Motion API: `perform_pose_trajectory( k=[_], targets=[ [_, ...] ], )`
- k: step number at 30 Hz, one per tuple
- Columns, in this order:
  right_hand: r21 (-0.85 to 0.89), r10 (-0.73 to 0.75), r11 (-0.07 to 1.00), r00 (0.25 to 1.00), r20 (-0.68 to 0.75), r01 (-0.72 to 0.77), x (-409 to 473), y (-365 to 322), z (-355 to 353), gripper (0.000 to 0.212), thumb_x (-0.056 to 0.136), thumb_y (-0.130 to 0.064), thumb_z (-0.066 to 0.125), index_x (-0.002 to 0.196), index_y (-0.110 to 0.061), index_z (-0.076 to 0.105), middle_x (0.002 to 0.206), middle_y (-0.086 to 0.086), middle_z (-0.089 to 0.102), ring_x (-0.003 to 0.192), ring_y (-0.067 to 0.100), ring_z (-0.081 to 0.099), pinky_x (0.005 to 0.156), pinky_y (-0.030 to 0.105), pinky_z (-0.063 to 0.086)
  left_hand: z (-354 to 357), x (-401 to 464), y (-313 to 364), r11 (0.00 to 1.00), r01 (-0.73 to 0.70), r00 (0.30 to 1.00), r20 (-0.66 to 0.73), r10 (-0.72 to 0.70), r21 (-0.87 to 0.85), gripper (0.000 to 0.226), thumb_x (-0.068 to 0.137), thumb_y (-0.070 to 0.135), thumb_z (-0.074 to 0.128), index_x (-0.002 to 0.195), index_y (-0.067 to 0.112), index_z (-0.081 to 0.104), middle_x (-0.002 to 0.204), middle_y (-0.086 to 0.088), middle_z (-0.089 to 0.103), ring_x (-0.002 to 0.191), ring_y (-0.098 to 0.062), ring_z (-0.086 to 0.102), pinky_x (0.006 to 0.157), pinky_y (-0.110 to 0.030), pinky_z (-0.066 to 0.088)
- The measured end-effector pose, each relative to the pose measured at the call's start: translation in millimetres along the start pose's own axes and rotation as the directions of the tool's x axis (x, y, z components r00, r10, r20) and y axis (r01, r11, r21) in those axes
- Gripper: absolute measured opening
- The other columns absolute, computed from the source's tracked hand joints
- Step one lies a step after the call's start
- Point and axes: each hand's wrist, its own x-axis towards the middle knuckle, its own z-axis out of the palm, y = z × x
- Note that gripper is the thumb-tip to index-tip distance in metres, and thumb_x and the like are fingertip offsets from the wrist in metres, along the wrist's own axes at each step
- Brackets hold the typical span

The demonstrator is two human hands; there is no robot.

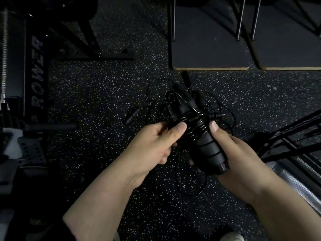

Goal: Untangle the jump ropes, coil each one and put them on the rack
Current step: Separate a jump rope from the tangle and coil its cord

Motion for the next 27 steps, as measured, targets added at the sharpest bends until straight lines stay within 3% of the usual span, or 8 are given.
perform_pose_trajectory(
  k=[6,11,13,16,19,21,24,27],
  targets=[
    [0.025,0.002,1.0,0.997,0.082,-0.005,0.8,1.3,-6.3,0.087,0.065,-0.066,0.087,0.12,-0.001,0.066,0.093,0.019,0.064,0.064,0.024,0.059,0.053,0.031,0.051,-1.5,-0.8,3.2,1.0,-0.003,0.999,0.048,0.003,-0.008,0.056,0.079,0.057,0.069,0.106,0.009,0.072,0.083,0.0,0.054,0.051,-0.002,0.037,0.048,-0.017,0.034],
    [-0.206,-0.163,0.968,0.984,-0.076,0.145,-3.3,-5.4,-1.4,0.039,0.072,-0.049,0.089,0.101,-0.025,0.078,0.094,0.006,0.076,0.076,0.028,0.07,0.061,0.03,0.058,-7.9,-1.1,3.5,0.996,-0.003,0.999,0.045,-0.002,0.094,0.07,0.079,0.069,0.066,0.094,0.001,0.06,0.083,-0.009,0.05,0.053,-0.009,0.033,0.047,-0.021,0.031],
    [-0.33,-0.205,0.933,0.967,-0.15,0.146,-4.1,-5.4,5.0,0.028,0.072,-0.04,0.085,0.096,-0.035,0.072,0.09,-0.012,0.079,0.082,0.01,0.077,0.065,0.018,0.058,-7.8,0.0,2.0,0.994,0.009,1.0,0.021,-0.012,0.113,0.079,0.081,0.072,0.061,0.107,-0.003,0.062,0.074,-0.006,0.046,0.052,-0.009,0.032,0.048,-0.021,0.031],
    [-0.632,-0.264,0.767,0.953,-0.152,0.112,-2.6,1.1,11.8,0.055,0.067,-0.052,0.08,0.117,-0.046,0.057,0.093,-0.03,0.074,0.089,-0.011,0.069,0.072,0.006,0.051,-2.0,1.7,-3.8,0.992,0.026,1.0,0.008,-0.028,0.123,0.074,0.082,0.078,0.062,0.111,0.01,0.071,0.068,0.001,0.043,0.054,-0.008,0.031,0.052,-0.023,0.032],
    [-0.798,-0.296,0.597,0.947,-0.125,0.081,-1.1,10.0,12.2,0.071,0.061,-0.07,0.073,0.126,-0.051,0.05,0.102,-0.023,0.071,0.094,-0.007,0.066,0.074,0.011,0.05,3.7,1.8,-5.2,0.997,0.016,1.0,0.014,-0.017,0.081,0.042,0.091,0.063,0.065,0.098,0.022,0.074,0.089,-0.002,0.074,0.058,-0.012,0.034,0.051,-0.025,0.028],
    [-0.761,-0.227,0.646,0.967,-0.113,0.063,-1.5,7.6,8.9,0.067,0.063,-0.067,0.074,0.122,-0.047,0.051,0.101,-0.019,0.074,0.092,-0.001,0.07,0.077,0.021,0.057,0.9,2.9,-5.6,0.995,-0.002,1.0,0.014,0.0,0.099,0.036,0.094,0.054,0.065,0.1,0.02,0.074,0.091,-0.01,0.074,0.062,-0.018,0.038,0.052,-0.028,0.028],
    [-0.399,0.017,0.917,1.0,0.004,-0.014,-3.8,-0.6,3.9,0.053,0.07,-0.057,0.081,0.114,-0.036,0.061,0.1,0.006,0.078,0.089,0.029,0.077,0.081,0.041,0.064,-3.0,2.1,-4.3,0.992,-0.052,0.997,0.061,0.046,0.111,0.034,0.093,0.052,0.067,0.104,0.02,0.073,0.082,-0.005,0.053,0.055,-0.007,0.038,0.053,-0.027,0.031],
    [-0.175,0.123,0.98,0.976,0.182,-0.091,-5.2,3.2,-1.6,0.078,0.073,-0.057,0.085,0.127,-0.007,0.06,0.108,0.029,0.072,0.093,0.046,0.073,0.08,0.046,0.063,-2.3,1.0,-2.3,0.991,-0.075,0.993,0.094,0.065,0.112,0.027,0.091,0.051,0.067,0.099,0.027,0.075,0.075,0.009,0.059,0.054,0.0,0.044,0.054,-0.021,0.037]
  ],
)
